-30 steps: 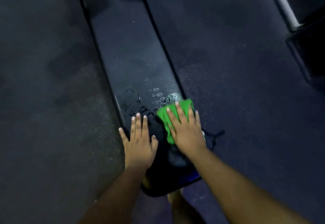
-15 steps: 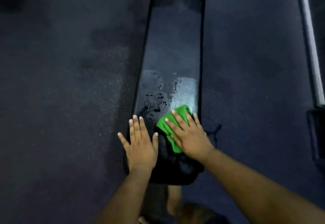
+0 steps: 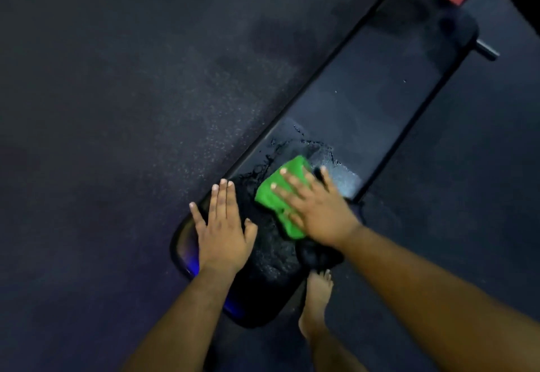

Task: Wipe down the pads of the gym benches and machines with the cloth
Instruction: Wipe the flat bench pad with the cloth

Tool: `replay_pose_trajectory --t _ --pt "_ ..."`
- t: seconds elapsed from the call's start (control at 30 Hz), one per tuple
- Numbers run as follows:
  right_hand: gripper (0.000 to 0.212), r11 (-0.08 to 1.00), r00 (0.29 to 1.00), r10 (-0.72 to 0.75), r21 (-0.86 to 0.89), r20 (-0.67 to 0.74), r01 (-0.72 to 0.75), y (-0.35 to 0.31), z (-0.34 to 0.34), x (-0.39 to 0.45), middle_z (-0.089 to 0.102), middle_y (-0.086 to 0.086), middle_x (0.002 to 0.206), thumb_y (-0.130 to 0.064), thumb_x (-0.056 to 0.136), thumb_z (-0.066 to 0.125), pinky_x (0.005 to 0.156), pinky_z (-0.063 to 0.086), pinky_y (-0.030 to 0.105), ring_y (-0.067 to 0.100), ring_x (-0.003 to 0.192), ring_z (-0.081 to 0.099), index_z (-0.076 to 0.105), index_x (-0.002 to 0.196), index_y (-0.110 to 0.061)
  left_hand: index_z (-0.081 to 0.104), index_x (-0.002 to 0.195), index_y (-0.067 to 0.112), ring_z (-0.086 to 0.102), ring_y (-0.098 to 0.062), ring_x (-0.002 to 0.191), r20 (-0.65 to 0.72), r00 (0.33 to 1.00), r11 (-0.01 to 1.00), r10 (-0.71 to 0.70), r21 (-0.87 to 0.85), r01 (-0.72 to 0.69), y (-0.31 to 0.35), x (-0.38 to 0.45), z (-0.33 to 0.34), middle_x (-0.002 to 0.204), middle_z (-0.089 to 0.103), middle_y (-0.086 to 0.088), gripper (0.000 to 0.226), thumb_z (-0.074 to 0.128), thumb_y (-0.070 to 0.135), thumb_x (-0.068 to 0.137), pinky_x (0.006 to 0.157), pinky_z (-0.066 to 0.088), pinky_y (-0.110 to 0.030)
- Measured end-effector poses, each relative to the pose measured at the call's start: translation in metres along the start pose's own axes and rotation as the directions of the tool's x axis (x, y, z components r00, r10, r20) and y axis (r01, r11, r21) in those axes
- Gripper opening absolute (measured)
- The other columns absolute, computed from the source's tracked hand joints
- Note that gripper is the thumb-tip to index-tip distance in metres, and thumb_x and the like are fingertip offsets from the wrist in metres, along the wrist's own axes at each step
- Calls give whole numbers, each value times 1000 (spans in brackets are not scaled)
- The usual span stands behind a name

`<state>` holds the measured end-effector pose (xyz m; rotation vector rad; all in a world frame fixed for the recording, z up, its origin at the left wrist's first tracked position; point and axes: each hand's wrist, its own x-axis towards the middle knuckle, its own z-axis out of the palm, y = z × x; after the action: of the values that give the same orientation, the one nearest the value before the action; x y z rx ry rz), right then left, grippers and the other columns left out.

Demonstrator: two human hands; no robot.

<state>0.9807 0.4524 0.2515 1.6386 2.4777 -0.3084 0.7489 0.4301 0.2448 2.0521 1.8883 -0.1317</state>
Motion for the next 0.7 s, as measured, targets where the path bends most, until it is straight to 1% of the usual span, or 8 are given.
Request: replay_pose_trajectory --t 0.17,0.27,0.37,0.47,0.53,0.57,0.63,0.7 --pt "61 912 920 392 129 3 -389 17 -24 49 7 4 171 -50 105 32 123 11 64 41 154 15 16 162 -33 4 161 9 -1 -18 157 -26 986 984 -166 -68 164 6 -17 3 170 1 -4 83 27 53 94 122 -1 -65" --pt "62 998 1000 15 63 22 -16 -64 -13 17 13 6 170 -49 104 35 121 14 65 44 152 19 22 161 -30 8 161 9 3 -20 157 -56 963 961 -264 -99 257 3 -31 6 170 2 -5 87 28 62 95 122 0 -64" --pt "60 943 946 -323 -68 35 325 -38 -21 59 23 2 168 -54 100 31 118 13 70 38 150 29 31 158 -37 7 161 10 2 -19 157 -69 950 948 -304 -121 295 0 -42 13 170 1 -5 87 26 64 96 122 0 -64" --pt "62 999 999 41 -14 -15 -41 38 -35 122 22 3 169 -55 99 25 116 13 74 36 150 29 34 157 -34 4 161 11 -2 -19 157 -96 943 942 -319 -145 304 -3 -47 18 171 -1 -4 87 25 67 98 122 -6 -60" --pt "61 945 949 315 99 -12 -312 29 -37 120 10 2 171 -56 102 31 120 10 67 40 153 16 27 159 -33 3 161 11 -4 -18 157 -114 941 939 -319 -171 298 -2 -49 19 171 -3 -3 86 26 65 99 122 -9 -59" --pt "62 954 956 291 79 -33 -288 -2 -33 109 11 4 171 -55 103 33 122 9 65 42 153 16 27 160 -31 4 161 11 -4 -18 157 -117 938 935 -325 -187 301 -1 -52 20 171 -3 -3 84 26 63 99 122 -8 -60" --pt "61 999 999 -45 -11 -14 45 -73 -23 76 18 7 169 -55 102 35 122 13 63 43 151 22 32 158 -30 7 161 10 1 -19 157 -126 930 926 -345 -205 316 3 -61 22 171 2 -4 81 26 57 97 122 -3 -63" --pt "63 930 930 -362 -38 58 364 -88 -20 61 20 3 169 -59 100 35 121 17 61 39 151 25 33 157 -35 7 161 10 1 -19 157 -109 931 924 -349 -204 323 6 -70 25 170 4 -5 82 25 56 96 122 -2 -63"
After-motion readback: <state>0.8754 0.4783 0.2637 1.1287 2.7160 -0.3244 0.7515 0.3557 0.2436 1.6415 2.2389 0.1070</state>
